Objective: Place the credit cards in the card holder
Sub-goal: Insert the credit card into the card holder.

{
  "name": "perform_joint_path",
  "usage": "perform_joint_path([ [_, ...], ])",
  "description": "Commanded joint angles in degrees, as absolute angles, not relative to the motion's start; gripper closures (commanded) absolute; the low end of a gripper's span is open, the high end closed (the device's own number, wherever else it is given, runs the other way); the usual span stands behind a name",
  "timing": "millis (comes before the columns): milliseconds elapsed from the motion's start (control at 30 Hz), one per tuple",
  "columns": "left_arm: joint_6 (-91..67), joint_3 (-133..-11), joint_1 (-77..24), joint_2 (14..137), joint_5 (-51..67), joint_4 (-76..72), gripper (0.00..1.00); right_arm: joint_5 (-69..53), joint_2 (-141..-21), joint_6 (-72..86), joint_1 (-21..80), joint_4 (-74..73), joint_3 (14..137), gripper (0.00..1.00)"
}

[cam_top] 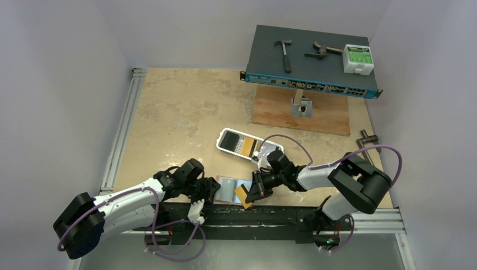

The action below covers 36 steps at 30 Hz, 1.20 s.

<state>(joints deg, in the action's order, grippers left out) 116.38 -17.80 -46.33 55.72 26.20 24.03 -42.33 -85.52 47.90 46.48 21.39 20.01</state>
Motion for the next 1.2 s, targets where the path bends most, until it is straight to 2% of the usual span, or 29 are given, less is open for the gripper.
perform_joint_path([
  [0,116.2,-17.1,-46.7,56.6,25.7,29.3,0.60,-44.0,-86.1,46.1,46.3,20.7,22.1,1.00],
  [600,115.3,-16.4,-46.9,55.1,27.0,27.6,0.61,-40.7,-90.5,49.0,46.3,24.0,25.6,1.00],
  [833,115.7,-15.9,-47.1,55.0,27.1,27.2,0.65,-36.7,-90.2,49.6,46.4,22.2,26.2,1.00],
  [867,115.7,-15.9,-47.1,55.0,27.1,27.2,0.66,-35.8,-89.7,49.4,46.3,21.3,26.3,0.99],
  [1000,115.7,-15.7,-47.2,54.7,27.4,26.8,0.67,-32.9,-88.4,49.0,46.3,18.5,27.0,0.82],
  [1167,115.4,-15.8,-47.3,54.8,27.9,25.9,0.69,-30.6,-88.3,48.7,47.0,15.2,29.8,0.75],
])
